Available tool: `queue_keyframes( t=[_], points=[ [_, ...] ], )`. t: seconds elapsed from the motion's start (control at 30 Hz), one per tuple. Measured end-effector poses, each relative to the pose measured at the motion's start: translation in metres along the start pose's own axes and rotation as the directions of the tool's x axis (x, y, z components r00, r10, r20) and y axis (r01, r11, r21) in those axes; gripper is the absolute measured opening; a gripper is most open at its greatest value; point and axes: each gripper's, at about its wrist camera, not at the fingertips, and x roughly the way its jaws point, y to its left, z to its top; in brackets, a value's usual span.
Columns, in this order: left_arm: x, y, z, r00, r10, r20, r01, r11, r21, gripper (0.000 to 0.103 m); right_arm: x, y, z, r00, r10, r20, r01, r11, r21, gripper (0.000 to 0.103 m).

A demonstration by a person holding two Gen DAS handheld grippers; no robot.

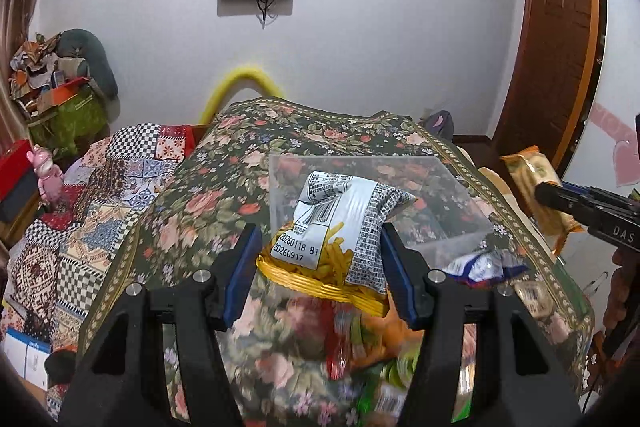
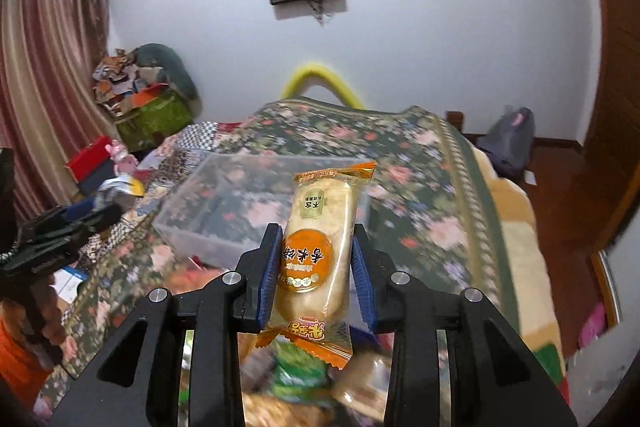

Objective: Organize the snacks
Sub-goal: 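Carry the chip bag and cake into the clear box and open both tools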

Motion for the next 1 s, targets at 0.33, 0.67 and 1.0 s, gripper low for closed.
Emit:
queue_keyframes(
  t=[0.33, 0.67, 1.0],
  points=[
    [0.061, -0.006, 0.019, 0.996, -0.004, -0.089, 0.006, 1.0, 0.018, 0.059, 0.06, 0.014, 0.022, 0.997, 0.041, -0.072, -0.043, 0.999, -0.023, 0.031],
    [0.105, -0.012, 0.018, 0.985, 0.034, -0.171, -0.024, 0.998, 0.062, 0.059, 0.108, 0.007, 0.02, 0.976, -0.005, -0.22, -0.006, 0.999, -0.051, 0.031],
    [0.107, -0.016, 0.011, 0.979, 0.03, -0.201, -0.015, 0.997, 0.073, 0.062, 0.109, 0.003, 0.018, 0.969, -0.004, -0.248, -0.01, 0.998, -0.054, 0.035]
  ],
)
